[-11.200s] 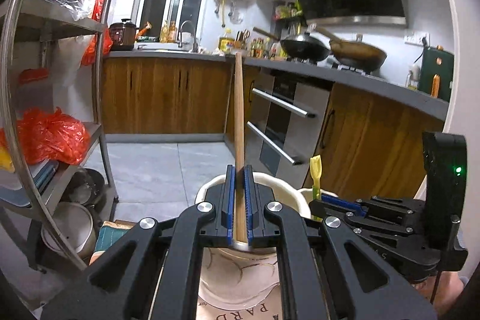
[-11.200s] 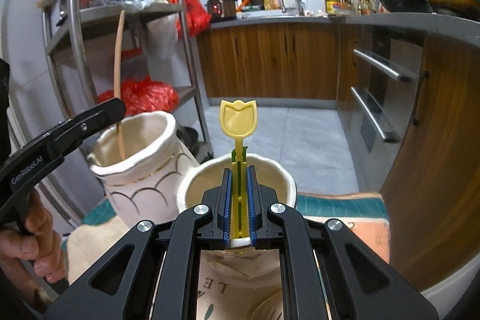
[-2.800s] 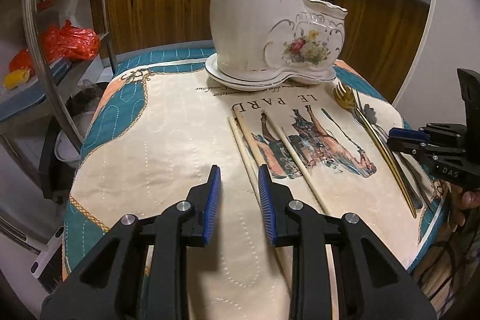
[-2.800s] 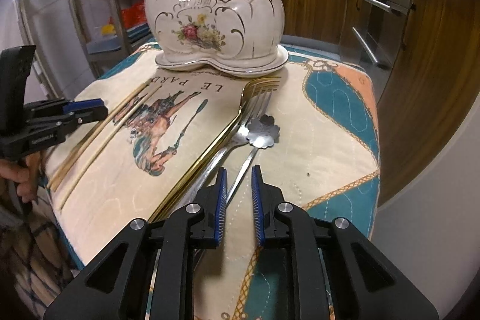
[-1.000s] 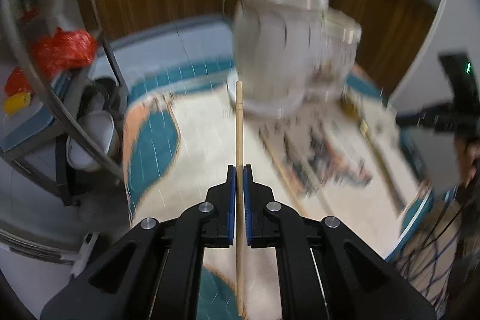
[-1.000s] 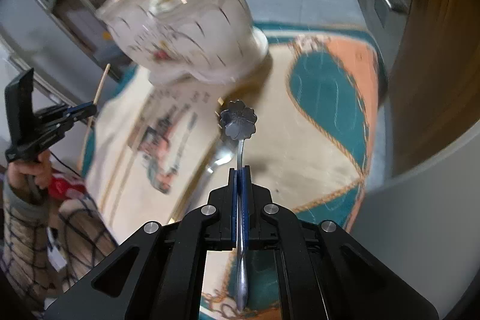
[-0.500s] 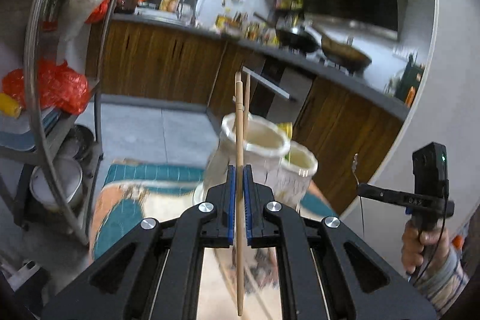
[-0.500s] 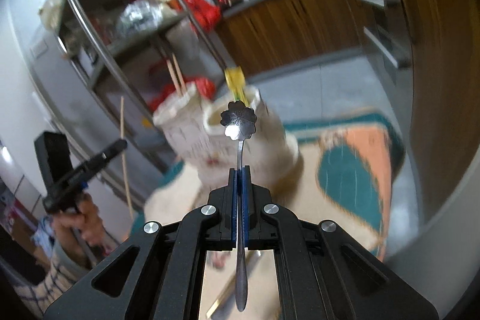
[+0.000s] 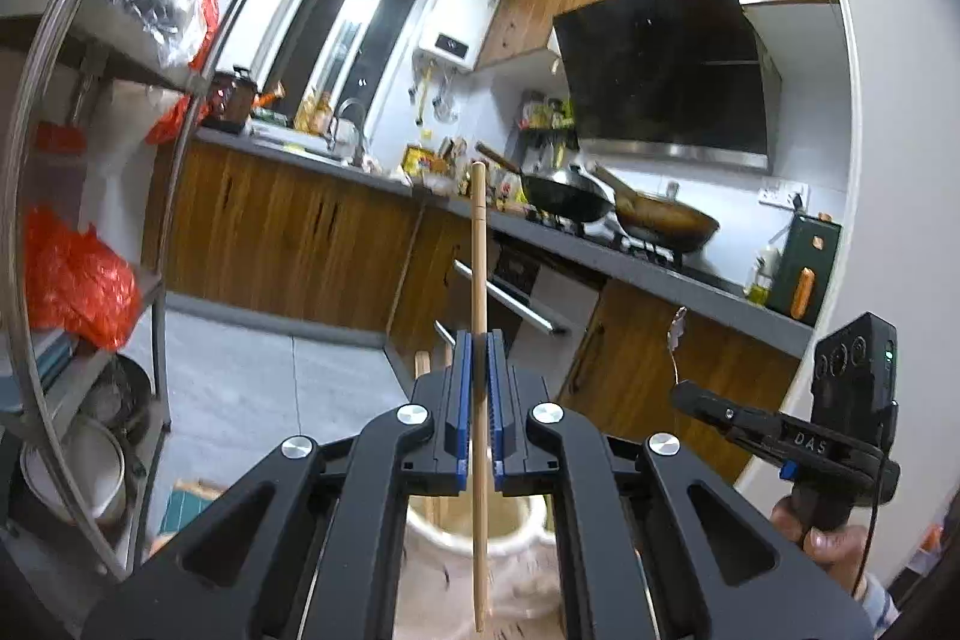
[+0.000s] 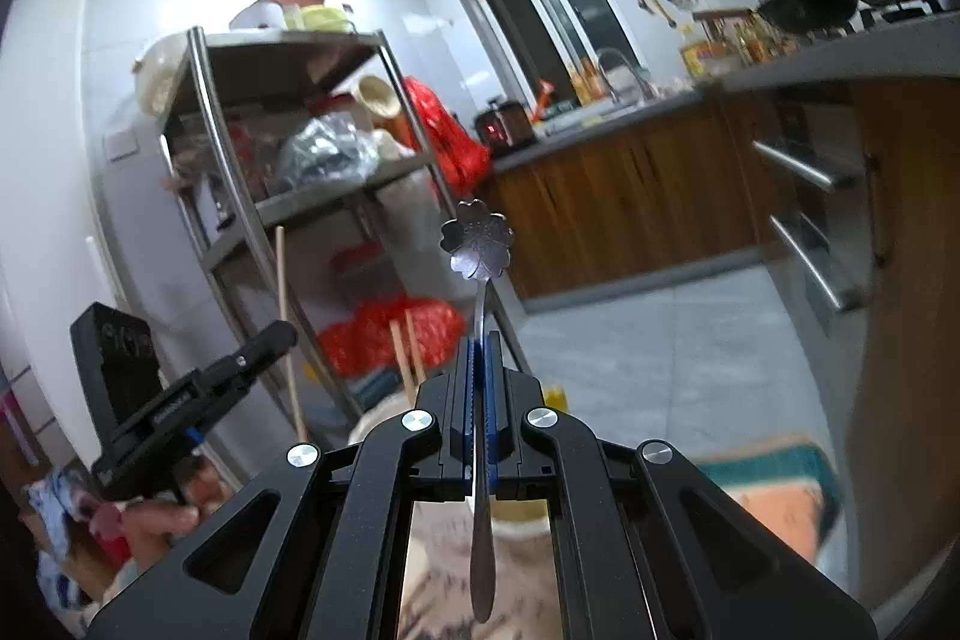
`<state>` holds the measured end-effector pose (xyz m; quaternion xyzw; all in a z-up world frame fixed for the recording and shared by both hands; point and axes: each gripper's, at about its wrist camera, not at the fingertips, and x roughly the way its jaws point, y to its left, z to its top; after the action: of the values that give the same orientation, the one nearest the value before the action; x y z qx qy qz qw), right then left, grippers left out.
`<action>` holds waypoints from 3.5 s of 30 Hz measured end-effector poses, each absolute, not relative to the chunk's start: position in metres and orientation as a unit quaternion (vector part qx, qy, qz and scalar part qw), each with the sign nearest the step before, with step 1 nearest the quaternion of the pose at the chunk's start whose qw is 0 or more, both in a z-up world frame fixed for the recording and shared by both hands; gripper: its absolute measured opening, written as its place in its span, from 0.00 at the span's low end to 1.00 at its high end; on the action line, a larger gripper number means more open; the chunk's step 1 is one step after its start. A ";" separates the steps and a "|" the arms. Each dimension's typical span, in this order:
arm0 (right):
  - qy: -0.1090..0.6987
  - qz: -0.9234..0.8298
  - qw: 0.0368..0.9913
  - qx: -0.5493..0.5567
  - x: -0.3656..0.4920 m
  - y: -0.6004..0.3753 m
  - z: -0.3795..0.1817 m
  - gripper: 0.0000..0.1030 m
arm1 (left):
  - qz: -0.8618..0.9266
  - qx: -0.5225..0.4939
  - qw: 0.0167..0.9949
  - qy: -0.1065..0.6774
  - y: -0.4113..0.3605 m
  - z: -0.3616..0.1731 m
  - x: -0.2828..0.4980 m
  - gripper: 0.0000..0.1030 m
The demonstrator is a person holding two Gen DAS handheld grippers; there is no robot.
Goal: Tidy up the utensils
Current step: 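Lift the chopstick and spoon and lower them into the white holder, then open both tools to release the chopstick and spoon into the holder, then lower both tools to the cloth toward a chopstick and a gold fork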
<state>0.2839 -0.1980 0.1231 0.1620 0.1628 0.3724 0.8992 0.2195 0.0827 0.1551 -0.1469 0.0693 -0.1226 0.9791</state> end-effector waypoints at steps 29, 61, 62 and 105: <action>0.219 0.316 0.921 0.053 0.298 -0.152 0.076 0.04 | -0.083 -0.102 0.982 0.138 0.058 0.105 0.257 0.05; 0.224 0.323 0.919 0.026 0.280 -0.152 0.077 0.03 | -0.073 -0.101 0.983 0.134 0.066 0.114 0.244 0.35; 0.222 0.322 0.920 0.025 0.278 -0.153 0.078 0.03 | -0.071 -0.102 0.984 0.130 0.069 0.115 0.240 0.36; 0.413 0.316 0.854 -0.014 0.214 -0.178 -0.012 0.27 | -0.068 -0.044 0.933 0.351 0.061 0.008 0.160 0.37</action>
<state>0.2144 -0.1779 -0.0122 -0.0136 0.4126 0.3163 0.8542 0.1603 0.0612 0.0076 -0.0440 0.3512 -0.0677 0.9328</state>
